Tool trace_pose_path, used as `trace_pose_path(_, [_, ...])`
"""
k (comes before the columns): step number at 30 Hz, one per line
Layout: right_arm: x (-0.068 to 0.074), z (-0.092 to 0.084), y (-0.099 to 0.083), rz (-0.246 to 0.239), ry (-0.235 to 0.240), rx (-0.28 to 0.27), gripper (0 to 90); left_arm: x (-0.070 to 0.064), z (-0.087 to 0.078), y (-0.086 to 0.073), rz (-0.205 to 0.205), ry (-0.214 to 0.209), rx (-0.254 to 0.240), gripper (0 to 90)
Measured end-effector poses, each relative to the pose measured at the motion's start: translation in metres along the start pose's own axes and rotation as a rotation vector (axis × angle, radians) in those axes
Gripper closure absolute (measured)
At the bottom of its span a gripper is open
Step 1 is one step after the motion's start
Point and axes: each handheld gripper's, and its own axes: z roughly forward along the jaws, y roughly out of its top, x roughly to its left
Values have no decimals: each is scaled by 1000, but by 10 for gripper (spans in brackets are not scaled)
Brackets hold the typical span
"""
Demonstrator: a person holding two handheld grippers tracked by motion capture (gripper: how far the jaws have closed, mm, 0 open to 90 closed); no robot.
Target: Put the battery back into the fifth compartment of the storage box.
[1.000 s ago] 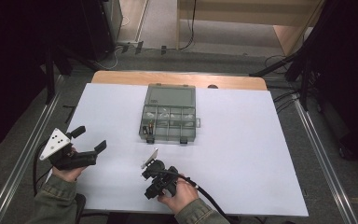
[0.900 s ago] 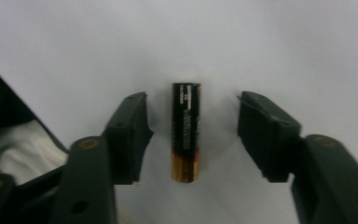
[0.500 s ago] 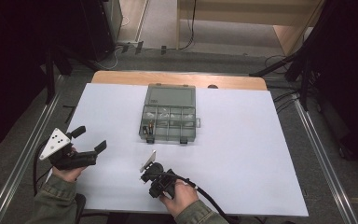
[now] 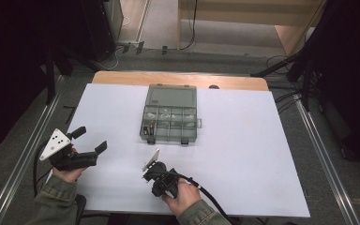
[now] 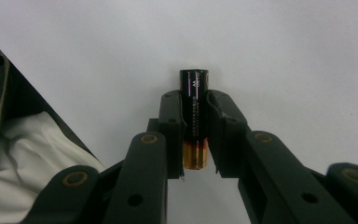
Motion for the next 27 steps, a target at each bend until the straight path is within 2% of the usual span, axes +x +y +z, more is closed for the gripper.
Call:
trace_pose_path(5, [-8, -7, 0, 32, 28, -24, 772, 0, 0, 0, -1, -1, 0, 47])
trace_pose_path(7, [-14, -11, 1, 44, 57, -37, 772, 0, 1, 0, -1, -4, 1, 47])
trace_pose_path(9, [-23, -17, 2, 76, 103, -72, 773, -1, 1, 0, 4, -2, 4, 47])
trace_pose_path(10, [-27, -19, 2, 91, 112, -90, 773, -1, 1, 0, 4, -1, 4, 47])
trace_pose_path(15, [-49, -30, 5, 157, 113, -150, 773, 0, 1, 0, -3, -2, 2, 47])
trace_pose_path(20, [-63, -33, 9, 226, 142, -193, 773, 0, 1, 0, 1, 0, 3, 47])
trace_pose_path(23, [-68, -34, 14, 237, 127, -200, 772, 0, 1, 0, -1, 1, 3, 47])
trace_pose_path(27, [-73, -37, 25, 258, 131, -220, 772, 0, 1, 0, 0, 0, 3, 47])
